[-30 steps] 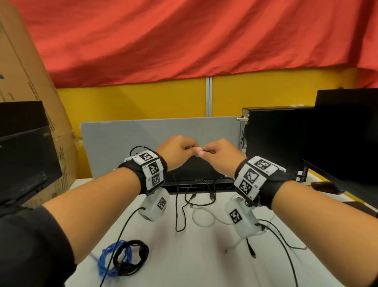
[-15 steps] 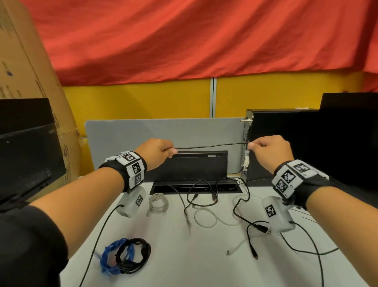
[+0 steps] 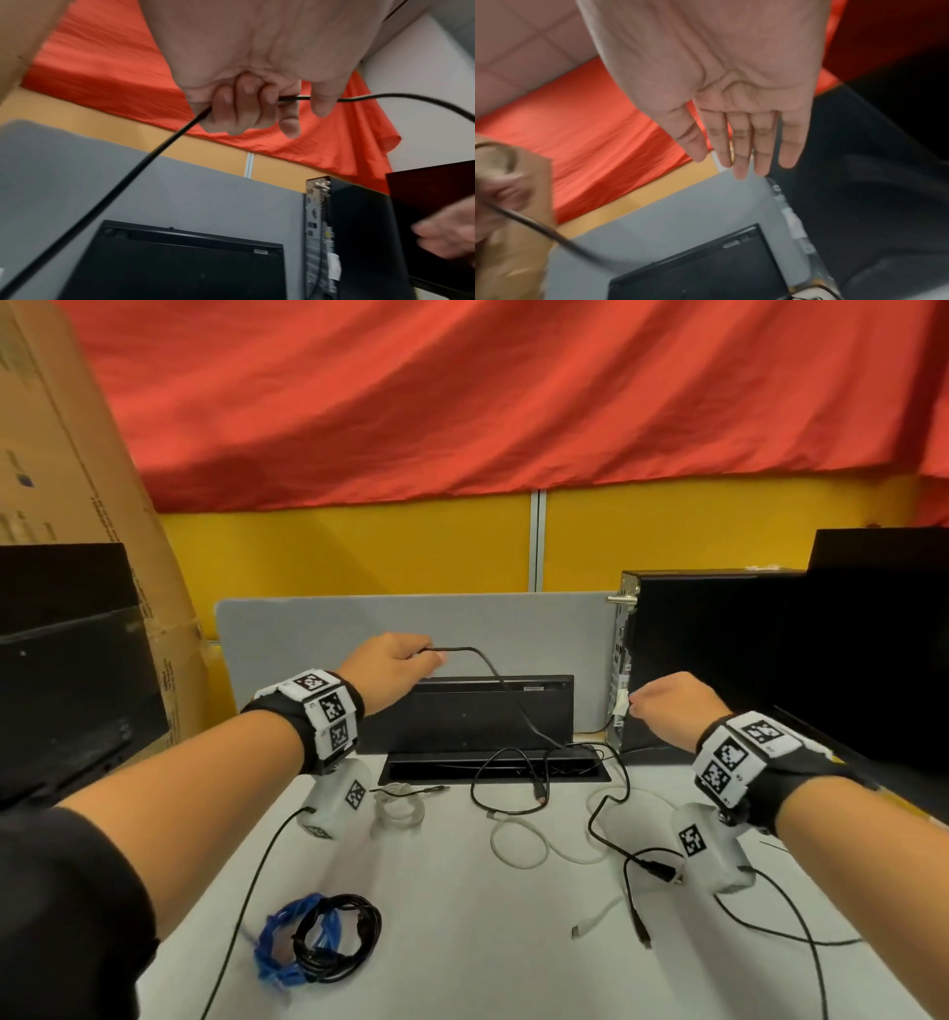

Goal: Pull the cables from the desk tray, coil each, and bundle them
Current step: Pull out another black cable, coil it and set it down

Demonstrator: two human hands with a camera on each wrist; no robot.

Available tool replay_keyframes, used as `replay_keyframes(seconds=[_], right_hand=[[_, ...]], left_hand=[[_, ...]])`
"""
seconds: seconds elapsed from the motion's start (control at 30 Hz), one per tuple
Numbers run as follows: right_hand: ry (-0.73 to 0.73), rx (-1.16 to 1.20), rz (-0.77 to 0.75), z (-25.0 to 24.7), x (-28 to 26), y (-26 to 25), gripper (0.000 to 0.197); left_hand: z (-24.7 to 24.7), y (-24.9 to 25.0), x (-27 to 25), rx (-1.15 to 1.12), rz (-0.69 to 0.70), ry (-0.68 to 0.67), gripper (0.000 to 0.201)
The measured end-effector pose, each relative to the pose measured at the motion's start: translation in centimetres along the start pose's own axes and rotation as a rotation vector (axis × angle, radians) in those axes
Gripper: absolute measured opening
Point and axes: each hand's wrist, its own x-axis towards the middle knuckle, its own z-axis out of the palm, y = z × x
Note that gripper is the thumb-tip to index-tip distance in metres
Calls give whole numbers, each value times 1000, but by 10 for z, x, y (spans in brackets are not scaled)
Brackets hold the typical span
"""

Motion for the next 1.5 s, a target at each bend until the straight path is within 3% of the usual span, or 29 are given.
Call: replay_keyframes(seconds=[0.07,0.17,0.3,0.47,0.67,0.93,1.37,1.5], right_hand=[[5,-111,-134,7,-12,-18,23],[-33,156,-327,19,-35,-51,32],[-273,487,-321,38,-53,-88,28],[42,268,-402,26,-39,-72,21],[238,128,-323,6,-15,-28,21],[400,30,-234,0,-1,6,30],[446,-39,-63,-5,8,40,29],[251,-217,13,2,0,33,29]], left_hand=[[12,14,0,2,35,-41,28],[31,34,1,37,83,-90,29],[46,53,0,39,130,-121,27],[38,38,-2,-56,110,-80,37],[22,-3,-7,136,43,-43,36],[16,-21,-11,268,-26,-29,33],[11,-23,-18,441,22,-84,30],[16,-19,-17,371,8,-29,31]])
